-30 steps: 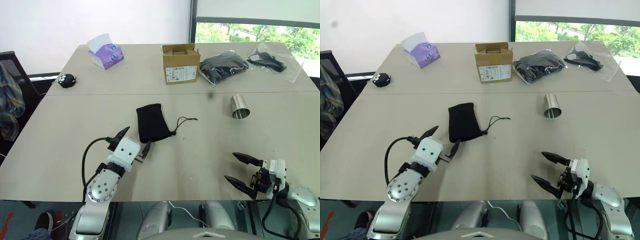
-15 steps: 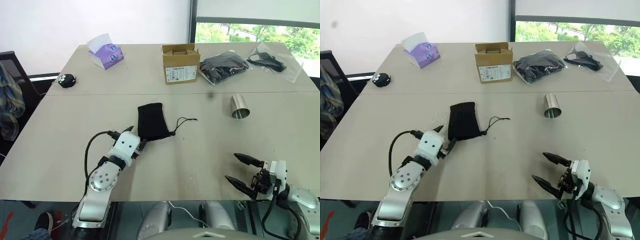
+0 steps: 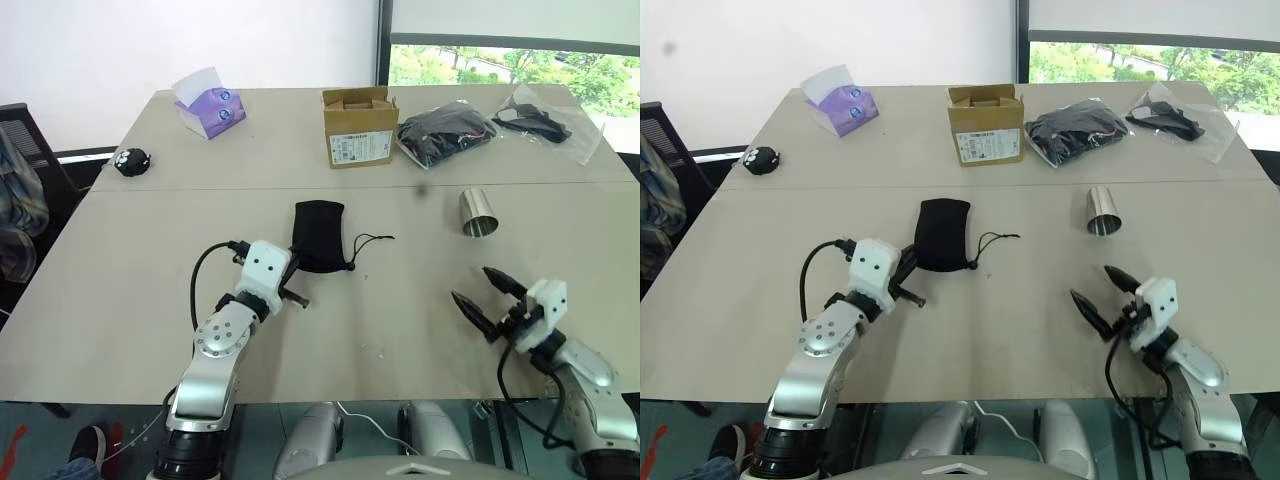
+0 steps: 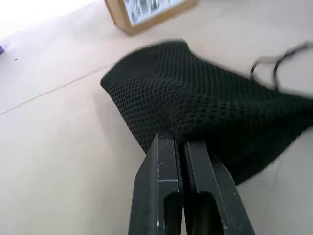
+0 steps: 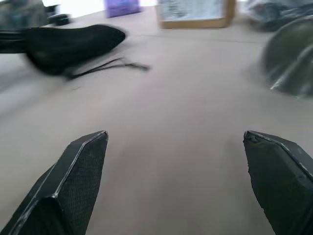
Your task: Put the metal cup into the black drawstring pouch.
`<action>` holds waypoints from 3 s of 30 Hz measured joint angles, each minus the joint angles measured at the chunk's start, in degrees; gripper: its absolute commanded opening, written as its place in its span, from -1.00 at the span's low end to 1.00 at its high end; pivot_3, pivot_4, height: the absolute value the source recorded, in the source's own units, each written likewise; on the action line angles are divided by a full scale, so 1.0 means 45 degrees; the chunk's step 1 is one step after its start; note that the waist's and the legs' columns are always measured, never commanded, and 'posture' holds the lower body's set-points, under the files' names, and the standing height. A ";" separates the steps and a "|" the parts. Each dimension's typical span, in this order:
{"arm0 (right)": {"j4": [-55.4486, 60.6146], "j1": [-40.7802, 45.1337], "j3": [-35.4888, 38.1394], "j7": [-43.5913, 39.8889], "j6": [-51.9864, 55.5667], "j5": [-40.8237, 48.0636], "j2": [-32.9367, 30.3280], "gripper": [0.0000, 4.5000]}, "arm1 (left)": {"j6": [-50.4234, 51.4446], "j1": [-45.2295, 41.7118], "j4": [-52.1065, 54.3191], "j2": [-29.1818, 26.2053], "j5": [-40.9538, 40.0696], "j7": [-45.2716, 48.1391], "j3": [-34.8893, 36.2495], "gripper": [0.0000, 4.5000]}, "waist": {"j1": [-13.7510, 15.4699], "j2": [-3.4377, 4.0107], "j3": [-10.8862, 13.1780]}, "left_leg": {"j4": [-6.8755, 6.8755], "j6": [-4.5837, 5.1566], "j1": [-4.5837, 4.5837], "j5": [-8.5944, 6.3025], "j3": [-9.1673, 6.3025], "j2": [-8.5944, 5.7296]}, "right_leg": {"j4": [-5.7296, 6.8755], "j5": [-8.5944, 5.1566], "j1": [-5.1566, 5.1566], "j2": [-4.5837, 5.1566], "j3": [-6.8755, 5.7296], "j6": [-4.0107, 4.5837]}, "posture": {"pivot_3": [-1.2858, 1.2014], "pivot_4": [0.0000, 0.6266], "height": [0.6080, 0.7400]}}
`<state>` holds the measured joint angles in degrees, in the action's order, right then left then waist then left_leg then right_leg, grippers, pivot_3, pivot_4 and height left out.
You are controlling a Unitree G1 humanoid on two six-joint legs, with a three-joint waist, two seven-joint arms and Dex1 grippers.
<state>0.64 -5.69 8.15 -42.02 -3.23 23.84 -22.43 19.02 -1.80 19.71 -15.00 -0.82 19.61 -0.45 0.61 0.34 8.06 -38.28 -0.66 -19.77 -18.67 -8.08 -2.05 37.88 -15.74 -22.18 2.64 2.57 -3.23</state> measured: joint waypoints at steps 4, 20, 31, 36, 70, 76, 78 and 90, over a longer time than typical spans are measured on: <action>-0.0514 0.1585 0.0005 0.2046 0.0408 -0.1241 0.0332 1.00 | 0.2104 -0.1292 0.0076 0.1485 -0.0881 -0.1080 0.0421 -0.98 | 0.0004 -0.0002 0.0000 | -0.0009 0.0000 -0.0009 0.0001 0.0003 -0.0022 | 0.0006 0.0001 -0.0008 -0.0018 0.0001 -0.0003 | 0.03 -0.52 1.00; -0.4035 0.5064 0.0952 0.5129 0.0599 -0.2201 0.1013 -0.40 | 0.7662 -0.5350 0.0416 0.3690 -0.3724 -0.4044 0.3033 -1.00 | -0.0411 -0.0045 0.0019 | -0.0052 -0.0002 -0.0209 0.0006 0.0106 -0.0042 | 0.0099 0.0003 -0.0265 -0.0011 0.0032 -0.0007 | 0.03 -0.52 1.00; -0.4012 0.5445 0.0773 0.4826 0.0665 -0.1976 0.1542 -0.98 | 0.7743 -0.4855 0.0236 0.2512 -0.4099 -0.3433 0.2839 -1.00 | -0.0600 -0.0049 0.0017 | -0.0074 -0.0002 -0.0206 0.0006 0.0101 -0.0045 | 0.0146 0.0003 -0.0287 -0.0012 0.0078 -0.0007 | 0.03 -0.52 1.00; -0.3549 0.5320 0.0556 0.2957 0.0686 -0.0915 0.1640 -0.98 | 0.8782 -0.4739 0.0076 0.2794 -0.5195 -0.3134 0.3192 -1.00 | -0.0670 -0.0049 0.0018 | -0.0074 -0.0002 -0.0206 0.0006 0.0106 -0.0042 | 0.0162 0.0003 -0.0299 -0.0015 0.0088 -0.0007 | 0.03 -0.52 1.00; -0.0525 0.3700 -0.2486 0.0500 0.1798 -0.1144 0.2464 -0.98 | 0.9966 -0.3422 0.0766 0.1136 -0.9107 -0.0770 0.1313 -1.00 | -0.0634 -0.0063 0.0020 | -0.0098 -0.0003 -0.0210 0.0005 0.0106 -0.0042 | 0.0204 0.0002 -0.0325 0.0007 0.0101 -0.0007 | 0.03 -0.52 1.00; -0.1931 0.4847 -0.3650 0.0304 -0.1453 -0.3798 0.1384 -0.98 | 0.9270 -0.3724 0.0766 0.1163 -0.9572 -0.0228 0.1446 -1.00 | -0.0646 -0.0064 0.0020 | -0.0100 -0.0003 -0.0209 0.0005 0.0110 -0.0048 | 0.0206 0.0002 -0.0325 -0.0002 0.0100 -0.0007 | 0.03 -0.52 1.00; -0.2313 0.5138 -0.3799 0.0209 -0.2524 -0.4321 0.1079 -0.98 | 0.9070 -0.3920 0.0766 0.1162 -0.9631 -0.0225 0.1545 -1.00 | -0.0645 -0.0066 0.0020 | -0.0101 -0.0003 -0.0209 0.0005 0.0109 -0.0047 | 0.0205 0.0002 -0.0323 0.0000 0.0098 -0.0007 | 0.03 -0.52 1.00; -0.2000 0.6048 -0.3519 0.2374 -0.0393 -0.3360 0.3799 -0.98 | 0.8420 -0.3503 0.1435 0.0866 -1.0089 0.0326 0.1019 -1.00 | -0.0656 -0.0068 0.0021 | -0.0103 -0.0005 -0.0211 0.0006 0.0109 -0.0011 | 0.0207 0.0003 -0.0327 0.0009 0.0101 -0.0004 | 0.03 -0.52 1.00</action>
<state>-8.36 21.53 -7.69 -31.34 -5.00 8.72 -5.33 56.91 -17.57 26.16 -11.10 -46.22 21.07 4.13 -2.34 0.03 8.16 -38.75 -0.69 -20.72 -18.64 -7.59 -2.10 38.81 -15.73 -23.65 2.68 3.03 -3.25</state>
